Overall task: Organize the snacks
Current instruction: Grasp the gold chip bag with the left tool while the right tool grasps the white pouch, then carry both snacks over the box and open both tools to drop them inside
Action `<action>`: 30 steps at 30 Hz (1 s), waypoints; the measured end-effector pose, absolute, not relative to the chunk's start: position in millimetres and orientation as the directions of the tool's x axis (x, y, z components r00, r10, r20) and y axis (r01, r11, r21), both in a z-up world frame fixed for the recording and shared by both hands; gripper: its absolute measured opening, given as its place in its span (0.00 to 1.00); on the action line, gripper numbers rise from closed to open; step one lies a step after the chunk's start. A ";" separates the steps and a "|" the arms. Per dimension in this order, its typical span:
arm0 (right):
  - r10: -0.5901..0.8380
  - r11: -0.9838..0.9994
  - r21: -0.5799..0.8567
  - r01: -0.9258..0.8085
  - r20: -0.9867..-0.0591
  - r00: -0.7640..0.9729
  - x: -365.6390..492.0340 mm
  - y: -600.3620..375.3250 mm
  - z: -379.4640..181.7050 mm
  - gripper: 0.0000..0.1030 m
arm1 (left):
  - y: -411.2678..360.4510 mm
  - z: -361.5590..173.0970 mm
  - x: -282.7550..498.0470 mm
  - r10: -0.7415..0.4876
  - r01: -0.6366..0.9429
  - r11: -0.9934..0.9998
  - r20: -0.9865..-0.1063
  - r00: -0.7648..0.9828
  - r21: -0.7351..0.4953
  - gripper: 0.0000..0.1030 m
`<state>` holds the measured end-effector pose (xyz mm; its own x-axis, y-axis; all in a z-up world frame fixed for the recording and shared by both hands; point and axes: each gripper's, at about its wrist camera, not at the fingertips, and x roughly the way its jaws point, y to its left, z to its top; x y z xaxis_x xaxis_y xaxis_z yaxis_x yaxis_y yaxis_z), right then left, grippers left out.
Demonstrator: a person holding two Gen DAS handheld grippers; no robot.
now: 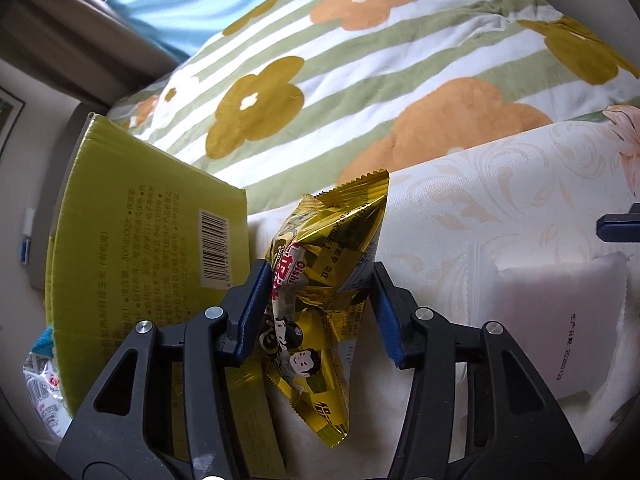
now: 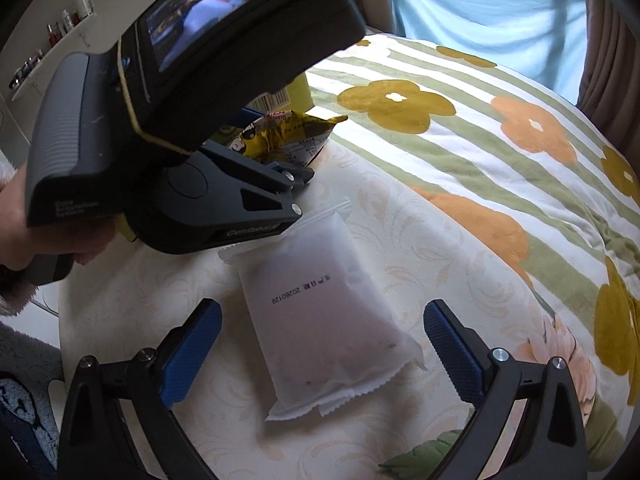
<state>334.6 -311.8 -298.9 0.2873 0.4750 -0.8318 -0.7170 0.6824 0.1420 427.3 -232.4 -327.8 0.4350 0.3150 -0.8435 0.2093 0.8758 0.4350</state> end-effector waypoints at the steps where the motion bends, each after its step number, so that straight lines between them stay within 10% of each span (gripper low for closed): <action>1: 0.464 0.679 0.130 -0.723 -0.839 0.285 335.2 -310.1 -300.2 0.98 | -232.2 -327.4 427.2 0.313 0.211 0.876 -0.845 0.434 0.433 0.45; 6: 0.416 0.649 0.052 -0.759 -0.860 0.296 335.4 -299.2 -306.3 0.95 | -232.2 -326.2 425.4 0.303 0.226 0.874 -0.847 0.438 0.429 0.44; 12: 0.355 0.621 -0.043 -0.782 -0.875 0.329 330.1 -293.0 -312.3 0.67 | -231.4 -321.5 421.0 0.283 0.229 0.881 -0.849 0.446 0.414 0.44; 30: 0.346 0.806 0.021 -0.591 -0.828 0.442 304.8 -336.2 -258.6 0.63 | -251.1 -253.8 380.9 0.148 0.236 0.915 -0.815 0.560 0.328 0.39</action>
<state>304.8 -336.2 -258.6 0.4419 0.3462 -0.8276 -0.5915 0.8060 0.0213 380.9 -251.1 -253.8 0.5596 0.1482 -0.8154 0.2355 0.9149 0.3278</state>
